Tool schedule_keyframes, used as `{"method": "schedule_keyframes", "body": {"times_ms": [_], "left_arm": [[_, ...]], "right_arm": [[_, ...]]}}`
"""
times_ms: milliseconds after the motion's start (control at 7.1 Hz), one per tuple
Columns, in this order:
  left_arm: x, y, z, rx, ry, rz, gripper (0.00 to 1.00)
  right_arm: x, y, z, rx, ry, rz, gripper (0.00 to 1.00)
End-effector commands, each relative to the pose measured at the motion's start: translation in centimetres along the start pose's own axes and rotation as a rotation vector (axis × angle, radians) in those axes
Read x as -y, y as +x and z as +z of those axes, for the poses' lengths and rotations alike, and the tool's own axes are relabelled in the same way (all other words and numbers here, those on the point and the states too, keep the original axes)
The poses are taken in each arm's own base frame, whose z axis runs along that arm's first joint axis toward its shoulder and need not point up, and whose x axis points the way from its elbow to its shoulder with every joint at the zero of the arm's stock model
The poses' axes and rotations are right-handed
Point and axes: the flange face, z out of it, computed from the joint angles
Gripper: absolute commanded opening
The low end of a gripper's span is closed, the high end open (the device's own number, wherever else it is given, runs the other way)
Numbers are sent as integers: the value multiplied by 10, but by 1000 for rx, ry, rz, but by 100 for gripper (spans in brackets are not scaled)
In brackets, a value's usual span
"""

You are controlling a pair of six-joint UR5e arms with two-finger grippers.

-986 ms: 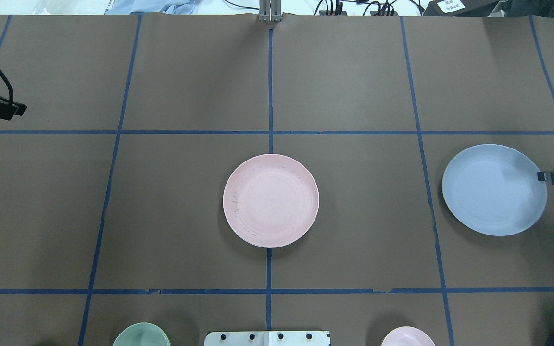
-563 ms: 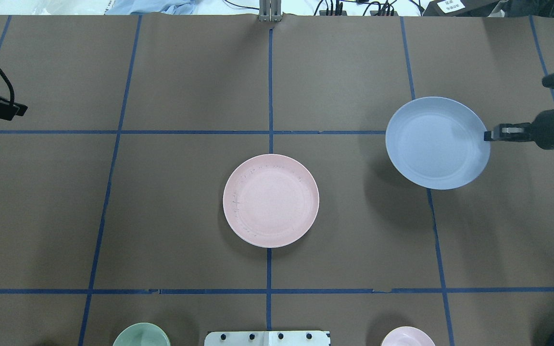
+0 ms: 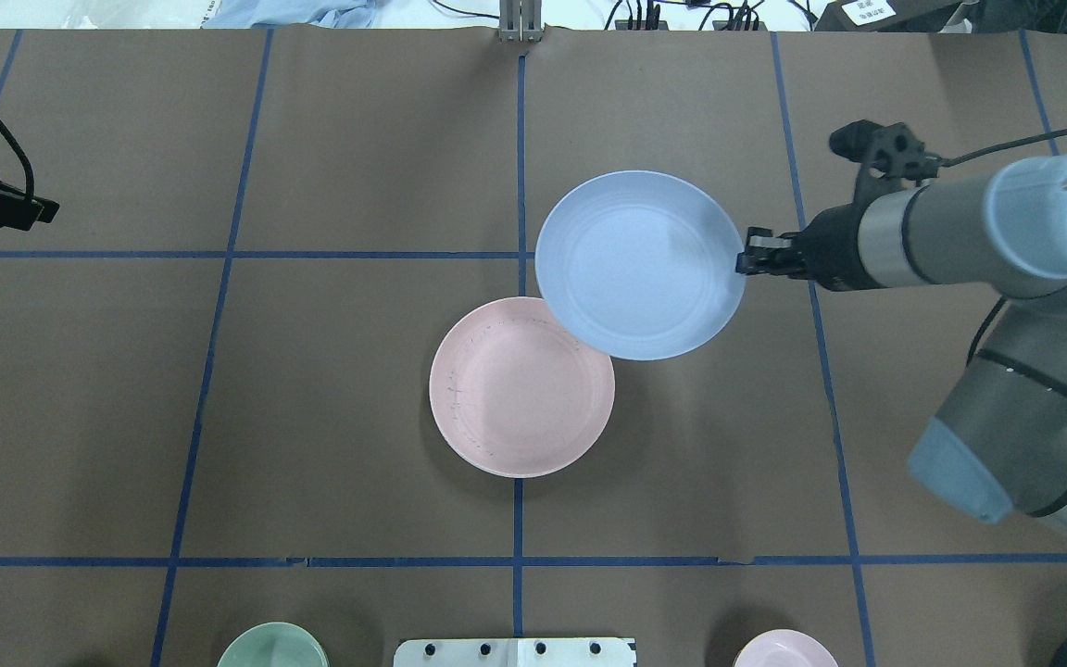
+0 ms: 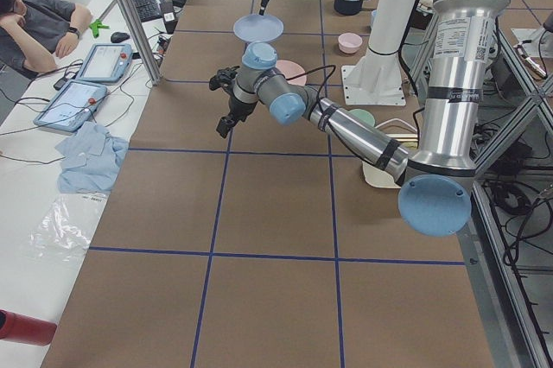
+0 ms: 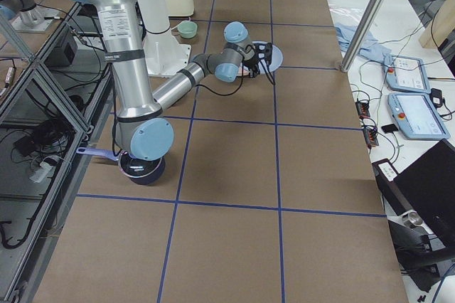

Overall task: Stack three plates with pink and blue
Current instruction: 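Carry the light blue plate onto the pink plate with the right gripper, then open the right gripper and withdraw it from the stack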

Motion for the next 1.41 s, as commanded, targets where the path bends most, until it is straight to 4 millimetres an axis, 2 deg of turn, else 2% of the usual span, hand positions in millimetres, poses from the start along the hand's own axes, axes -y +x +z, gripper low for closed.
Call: {"method": "schedule_keyframes", "body": {"times_ms": [0, 141, 282, 563, 704, 845, 986, 1127, 1268], "left_arm": [[2, 1, 1, -1, 1, -4, 100], [2, 1, 1, -1, 1, -4, 100], [2, 1, 1, -1, 1, -4, 100], [3, 1, 1, -1, 3, -4, 100], [2, 0, 2, -1, 0, -4, 100], [3, 1, 1, -1, 3, -4, 100], [3, 1, 1, -1, 1, -5, 100], [2, 0, 2, -1, 0, -6, 100], [-1, -1, 1, 1, -2, -5, 100]], "right_arm": [[-81, -77, 43, -102, 23, -12, 0], [-103, -82, 56, -115, 27, -11, 0], [-115, -81, 66, -131, 31, -25, 0], [-121, -79, 80, -148, 21, -31, 0], [-122, -78, 83, -157, 31, -33, 87], [-123, -78, 84, -160, 47, -40, 100], [-123, -82, 80, -151, 48, -41, 100], [-108, -91, 73, -162, 58, -36, 100], [-78, -102, 62, -228, 51, -21, 100]]}}
